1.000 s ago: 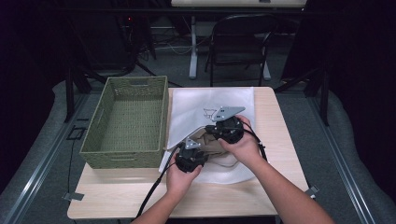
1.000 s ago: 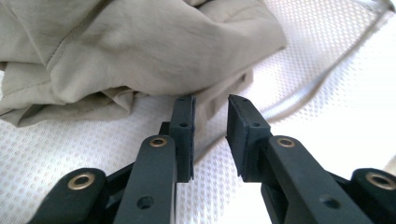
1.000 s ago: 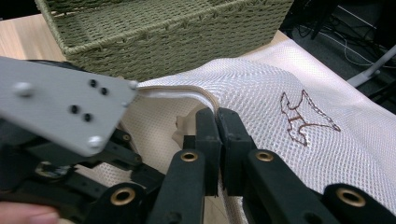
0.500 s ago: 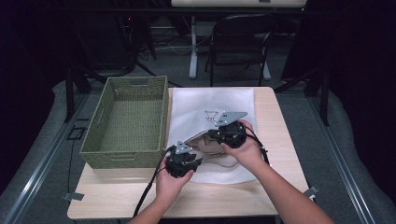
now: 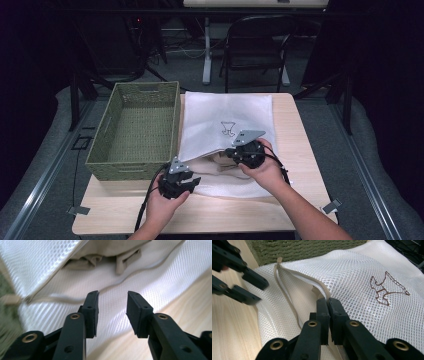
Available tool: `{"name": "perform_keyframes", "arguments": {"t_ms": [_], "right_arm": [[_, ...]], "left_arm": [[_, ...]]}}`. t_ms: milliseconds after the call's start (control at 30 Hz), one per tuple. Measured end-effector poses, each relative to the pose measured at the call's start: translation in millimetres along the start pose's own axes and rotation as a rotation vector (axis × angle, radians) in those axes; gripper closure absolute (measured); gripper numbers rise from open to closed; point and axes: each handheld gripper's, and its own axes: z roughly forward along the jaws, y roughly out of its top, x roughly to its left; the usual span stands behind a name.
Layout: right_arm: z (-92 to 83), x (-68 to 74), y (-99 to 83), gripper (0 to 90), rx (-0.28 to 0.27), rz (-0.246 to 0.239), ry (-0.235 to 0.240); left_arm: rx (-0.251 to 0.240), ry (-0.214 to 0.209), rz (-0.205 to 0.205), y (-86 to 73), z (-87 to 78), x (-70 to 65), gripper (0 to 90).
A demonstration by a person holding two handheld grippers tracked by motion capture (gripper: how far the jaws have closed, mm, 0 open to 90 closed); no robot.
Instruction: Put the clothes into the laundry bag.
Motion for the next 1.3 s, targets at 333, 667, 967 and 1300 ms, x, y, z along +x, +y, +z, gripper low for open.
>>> {"name": "perform_keyframes", "arguments": {"t_ms": [333, 667, 967, 1300], "right_arm": [[-0.8, -2.8, -11.0, 90.0, 0.009, 0.027, -0.004], [-16.6, 3.7, -24.5, 76.6, -0.054, 0.053, -0.025], [-39.0, 17.4, -52.1, 56.5, -0.094, 0.056, -0.094], [-69.8, 27.1, -88.6, 46.9, -0.111, 0.102, -0.166]], "left_arm": [[-0.003, 0.017, 0.000, -18.0, -32.1, 6.1, 55.6], [-0.011, 0.082, -0.052, -39.9, -37.8, 21.5, 48.0], [0.002, 0.058, -0.147, -48.4, -25.5, 31.7, 45.1], [0.016, 0.030, -0.172, -49.6, -12.1, 36.6, 44.3]]}}
